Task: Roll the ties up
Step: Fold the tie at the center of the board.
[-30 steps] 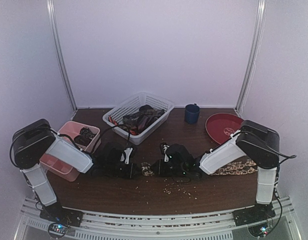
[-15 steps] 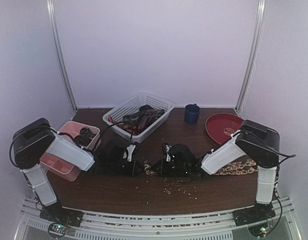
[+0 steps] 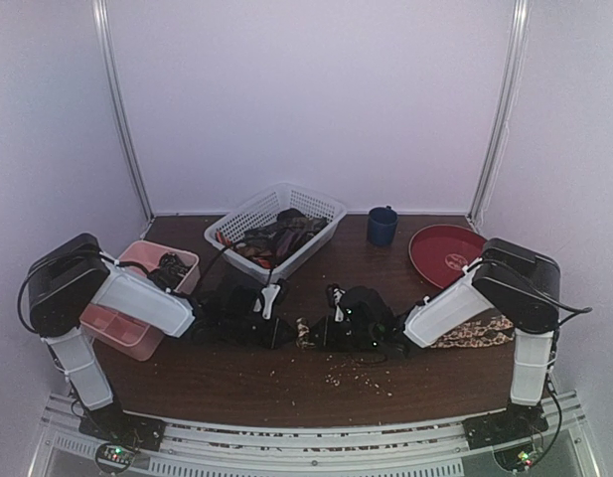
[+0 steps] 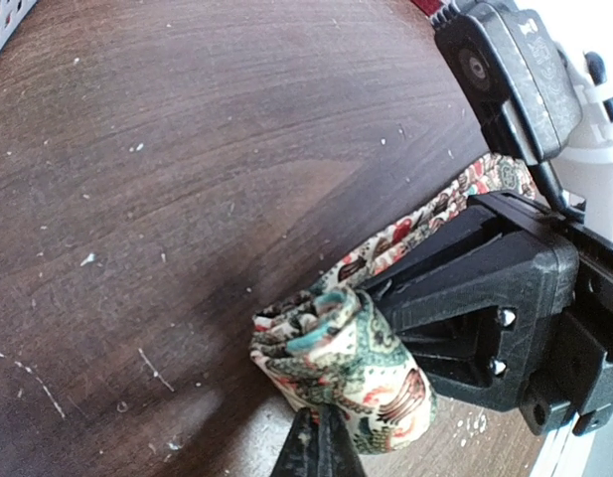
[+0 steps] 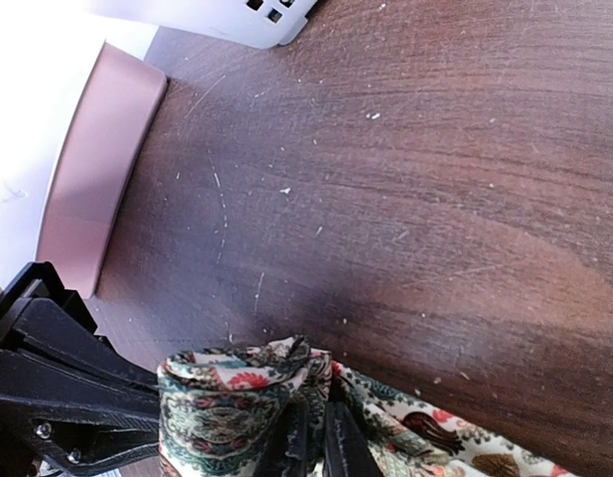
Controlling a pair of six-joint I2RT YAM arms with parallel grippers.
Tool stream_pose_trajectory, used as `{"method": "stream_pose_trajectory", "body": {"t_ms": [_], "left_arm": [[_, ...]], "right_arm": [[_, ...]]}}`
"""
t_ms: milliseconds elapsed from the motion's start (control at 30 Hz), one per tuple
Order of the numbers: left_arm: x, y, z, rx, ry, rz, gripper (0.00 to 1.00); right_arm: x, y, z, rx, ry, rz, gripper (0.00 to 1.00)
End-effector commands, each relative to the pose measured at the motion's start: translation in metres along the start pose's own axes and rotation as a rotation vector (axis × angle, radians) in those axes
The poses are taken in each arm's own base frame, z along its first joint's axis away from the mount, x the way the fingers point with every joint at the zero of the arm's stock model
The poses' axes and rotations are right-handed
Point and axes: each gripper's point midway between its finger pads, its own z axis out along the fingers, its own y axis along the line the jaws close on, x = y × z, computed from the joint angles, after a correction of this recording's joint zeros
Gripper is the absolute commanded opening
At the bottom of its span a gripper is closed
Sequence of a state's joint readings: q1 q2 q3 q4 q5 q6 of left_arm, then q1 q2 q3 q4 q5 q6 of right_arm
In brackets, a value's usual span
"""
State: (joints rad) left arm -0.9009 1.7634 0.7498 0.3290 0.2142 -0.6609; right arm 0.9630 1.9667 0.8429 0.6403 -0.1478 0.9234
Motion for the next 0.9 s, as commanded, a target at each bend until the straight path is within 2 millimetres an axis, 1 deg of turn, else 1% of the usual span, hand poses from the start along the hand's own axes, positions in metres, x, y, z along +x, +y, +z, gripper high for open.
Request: {"method": "stream_pose_trajectory", "body": {"t_ms": [0,300,533,667,733,833,867], "left_arm": [[-0.005,-0.004,0.005,-0.009,-0.007,0.032,0.05],[-0.009,-0.008,0.007,-0.006,-0.001,0.044,0.08],[-0.015,-0.014,0.009,0.007,-0.006,0.056,0.09],[-0.018,-0.018,0.011,0.008,-0.006,0.071,0.09],[-0.019,-0.019,0.012,0.006,-0.004,0.077,0.09],[-0.020,-0.023,0.015,0.014,-0.002,0.085,0.09],[-0.020,-0.023,0.016,0.015,0.000,0.087,0.09]], "right_arm": [[-0.010,-0.005,-0.010,0.033,-0.037,0.000,0.09],[-0.011,-0.018,-0.017,0.077,-0.049,0.003,0.10],[-0.017,-0.030,-0.029,0.143,-0.077,-0.008,0.12],[-0.027,-0.030,-0.040,0.164,-0.114,-0.016,0.15],[-0.030,-0.026,-0.044,0.157,-0.125,-0.019,0.19],[-0.034,-0.018,-0.049,0.133,-0.135,-0.016,0.28],[-0.035,-0.016,-0.050,0.127,-0.138,-0.014,0.29]]}}
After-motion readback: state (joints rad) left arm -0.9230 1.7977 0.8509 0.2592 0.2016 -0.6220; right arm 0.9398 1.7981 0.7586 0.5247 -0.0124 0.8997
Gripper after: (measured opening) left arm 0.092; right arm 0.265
